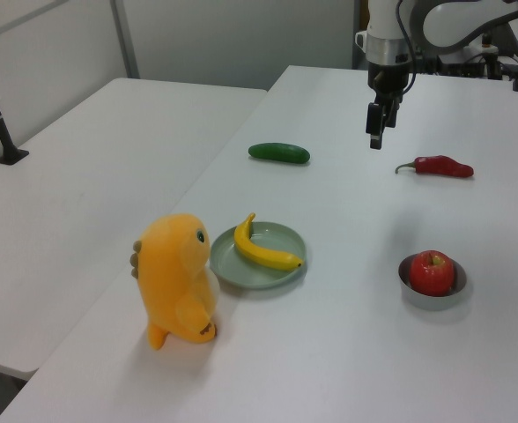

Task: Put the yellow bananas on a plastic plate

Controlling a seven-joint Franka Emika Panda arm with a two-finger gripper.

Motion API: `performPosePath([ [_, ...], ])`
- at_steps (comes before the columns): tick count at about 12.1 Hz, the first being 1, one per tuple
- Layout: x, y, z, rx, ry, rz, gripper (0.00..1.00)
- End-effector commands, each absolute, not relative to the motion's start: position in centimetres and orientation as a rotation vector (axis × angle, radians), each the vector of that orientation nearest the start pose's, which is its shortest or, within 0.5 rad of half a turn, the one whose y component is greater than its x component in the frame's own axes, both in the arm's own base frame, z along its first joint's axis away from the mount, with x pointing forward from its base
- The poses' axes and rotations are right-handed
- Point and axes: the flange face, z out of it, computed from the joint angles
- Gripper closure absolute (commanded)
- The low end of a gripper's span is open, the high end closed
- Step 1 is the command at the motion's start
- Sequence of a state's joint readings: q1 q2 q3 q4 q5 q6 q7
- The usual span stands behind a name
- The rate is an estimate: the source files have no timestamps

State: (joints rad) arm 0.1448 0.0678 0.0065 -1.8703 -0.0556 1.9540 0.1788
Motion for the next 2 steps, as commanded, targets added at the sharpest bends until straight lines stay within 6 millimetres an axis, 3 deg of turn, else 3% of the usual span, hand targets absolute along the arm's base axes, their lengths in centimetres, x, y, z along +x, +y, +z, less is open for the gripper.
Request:
performPosePath([
  [1, 57.61, 8.63, 47.60, -3.197, 0.004, -0.063, 0.00],
  [2, 57.61, 8.63, 47.60, -3.197, 0.004, -0.063, 0.00],
])
